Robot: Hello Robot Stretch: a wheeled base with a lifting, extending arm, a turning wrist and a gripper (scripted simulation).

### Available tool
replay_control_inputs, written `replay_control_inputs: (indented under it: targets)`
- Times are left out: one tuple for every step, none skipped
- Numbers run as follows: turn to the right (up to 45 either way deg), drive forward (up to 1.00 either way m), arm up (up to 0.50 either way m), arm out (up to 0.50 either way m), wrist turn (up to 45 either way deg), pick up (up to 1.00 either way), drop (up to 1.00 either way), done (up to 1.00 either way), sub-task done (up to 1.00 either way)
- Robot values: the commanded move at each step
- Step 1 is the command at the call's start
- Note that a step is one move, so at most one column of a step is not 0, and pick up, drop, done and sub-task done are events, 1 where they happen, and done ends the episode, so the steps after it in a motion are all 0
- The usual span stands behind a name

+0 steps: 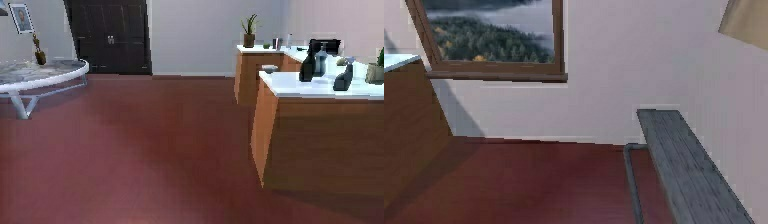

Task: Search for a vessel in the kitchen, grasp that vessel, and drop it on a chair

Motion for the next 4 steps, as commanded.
replay_control_inputs:
  targets:
    - [-6.0, 0.0, 0.0, 0.0, 0.0, 0.0, 0.0, 0.0, 0.0]
    - [0.0, 0.65, 0.0, 0.0, 0.0, 0.0, 0.0, 0.0, 0.0]
    - [-36.0, 0.0, 0.0, 0.0, 0.0, 0.0, 0.0, 0.0, 0.0]
    - [0.0, 0.35, 0.0, 0.0, 0.0, 0.0, 0.0, 0.0, 0.0]
